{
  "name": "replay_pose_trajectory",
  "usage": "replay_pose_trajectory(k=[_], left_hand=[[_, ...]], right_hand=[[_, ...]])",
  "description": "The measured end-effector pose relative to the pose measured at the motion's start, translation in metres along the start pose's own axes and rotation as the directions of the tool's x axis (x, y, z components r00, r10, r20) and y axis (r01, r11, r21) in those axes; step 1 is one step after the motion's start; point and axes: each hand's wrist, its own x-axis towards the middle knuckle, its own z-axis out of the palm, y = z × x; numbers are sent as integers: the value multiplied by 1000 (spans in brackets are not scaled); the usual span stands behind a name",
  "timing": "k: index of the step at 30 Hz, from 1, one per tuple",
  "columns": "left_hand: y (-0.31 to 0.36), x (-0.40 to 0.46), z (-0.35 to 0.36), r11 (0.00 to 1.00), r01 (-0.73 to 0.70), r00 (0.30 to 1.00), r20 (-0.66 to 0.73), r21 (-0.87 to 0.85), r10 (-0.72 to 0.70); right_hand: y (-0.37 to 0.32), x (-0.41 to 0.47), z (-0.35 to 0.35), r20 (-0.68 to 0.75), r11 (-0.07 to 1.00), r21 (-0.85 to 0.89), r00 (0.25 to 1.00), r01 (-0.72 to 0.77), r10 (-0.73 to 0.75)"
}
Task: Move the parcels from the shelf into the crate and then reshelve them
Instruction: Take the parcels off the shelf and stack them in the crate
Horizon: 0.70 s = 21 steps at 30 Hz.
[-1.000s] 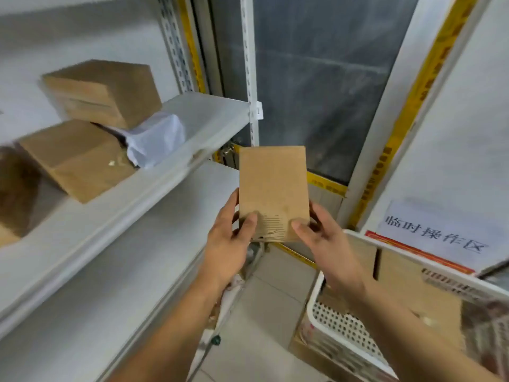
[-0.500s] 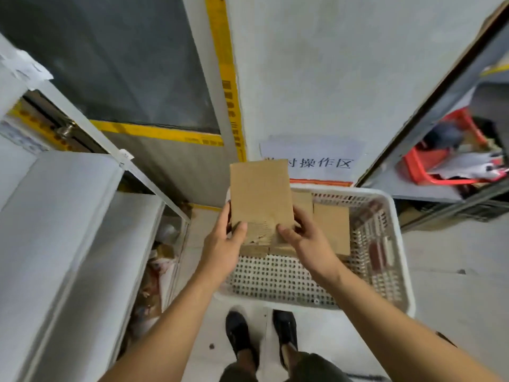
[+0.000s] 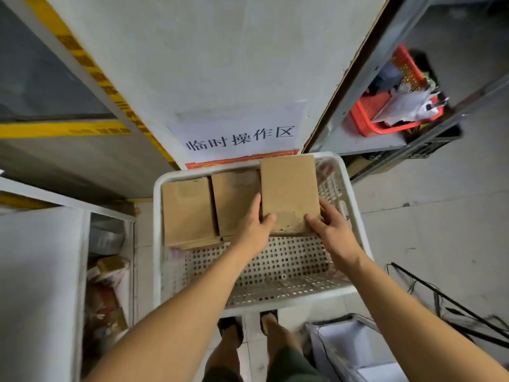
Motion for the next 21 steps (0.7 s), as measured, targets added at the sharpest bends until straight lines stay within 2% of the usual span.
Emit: replay_pose_trajectory(k=[4, 9, 12, 16, 18, 21], left_hand=[[-8, 40, 19, 999, 21, 999, -25, 44, -20], [-27, 77, 29, 984, 85, 992, -105, 155, -70], [-33, 85, 36, 960, 87, 983, -181, 265, -39], [-31, 86, 39, 942, 61, 977, -215, 330, 12], [-30, 83, 36, 948, 47, 979, -201, 315, 18], [-21, 66, 24, 959, 14, 983, -180, 283, 38]], right_hand=[[18, 38, -11, -42, 999, -19, 998, -51, 50], [41, 80, -16, -7, 995, -65, 997, -79, 79], [55, 91, -14, 5, 987, -117, 994, -107, 109], [62, 98, -12, 23, 980, -147, 990, -134, 138], [56, 96, -12, 26, 969, -207, 990, -133, 142], [37, 83, -8, 5, 904, -421, 997, -68, 77]])
